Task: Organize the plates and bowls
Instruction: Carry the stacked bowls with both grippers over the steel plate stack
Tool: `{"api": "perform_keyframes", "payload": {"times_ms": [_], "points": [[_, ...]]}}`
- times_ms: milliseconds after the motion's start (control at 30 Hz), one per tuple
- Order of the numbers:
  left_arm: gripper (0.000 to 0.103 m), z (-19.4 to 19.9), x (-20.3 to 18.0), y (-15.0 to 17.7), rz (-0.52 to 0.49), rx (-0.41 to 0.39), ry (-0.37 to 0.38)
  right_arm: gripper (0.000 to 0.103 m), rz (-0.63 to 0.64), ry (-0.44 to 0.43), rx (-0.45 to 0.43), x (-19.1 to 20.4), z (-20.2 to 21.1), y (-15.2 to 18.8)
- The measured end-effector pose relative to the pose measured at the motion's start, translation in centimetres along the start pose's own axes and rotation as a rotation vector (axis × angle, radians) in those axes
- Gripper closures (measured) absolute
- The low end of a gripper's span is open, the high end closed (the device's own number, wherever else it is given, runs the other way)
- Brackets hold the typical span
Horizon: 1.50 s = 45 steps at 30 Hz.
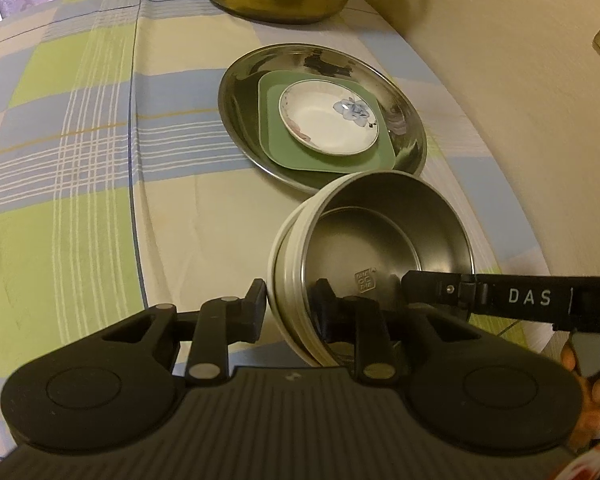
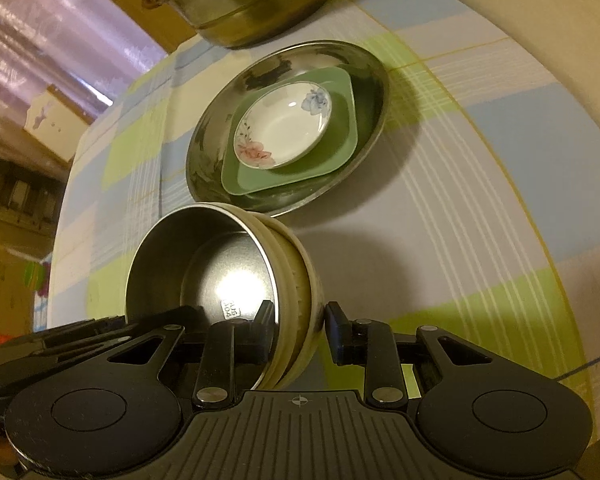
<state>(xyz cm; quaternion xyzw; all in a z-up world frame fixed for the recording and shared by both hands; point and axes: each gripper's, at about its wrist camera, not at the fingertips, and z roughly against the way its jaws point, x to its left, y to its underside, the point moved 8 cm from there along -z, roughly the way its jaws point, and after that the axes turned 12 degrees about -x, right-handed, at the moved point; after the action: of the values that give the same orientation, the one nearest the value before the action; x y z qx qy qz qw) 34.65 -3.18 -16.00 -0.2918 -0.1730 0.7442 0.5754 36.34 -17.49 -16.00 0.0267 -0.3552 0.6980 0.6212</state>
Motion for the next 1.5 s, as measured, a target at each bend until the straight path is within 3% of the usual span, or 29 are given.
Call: {"api": "perform_keyframes", "payload": {"times_ms": [233,800,1133,1500], "points": [[0.080,-0.1,-0.1,-0.3,-0.025,0.021,0.008,0.080,0.007,0.052,0.009,0.2,0.0,-0.1],[0.080,1.8,-1.8,-0.6,-0.065,0.019,0.036,0.081,0.001,0.071,-0.001,0.4,2.5,-0.8],[0.079,3.8,-2.8,-2.7,-0.082,-0.032,0.035,0.081,0.019,0.056,-0.043,1.6,4.4,-2.5],[0.080,3.0,-3.4,-6.5,-0.081,-0.071,0.048,0.081,0.024,0.061,-0.083,2.2,4.4,-6.1]]}}
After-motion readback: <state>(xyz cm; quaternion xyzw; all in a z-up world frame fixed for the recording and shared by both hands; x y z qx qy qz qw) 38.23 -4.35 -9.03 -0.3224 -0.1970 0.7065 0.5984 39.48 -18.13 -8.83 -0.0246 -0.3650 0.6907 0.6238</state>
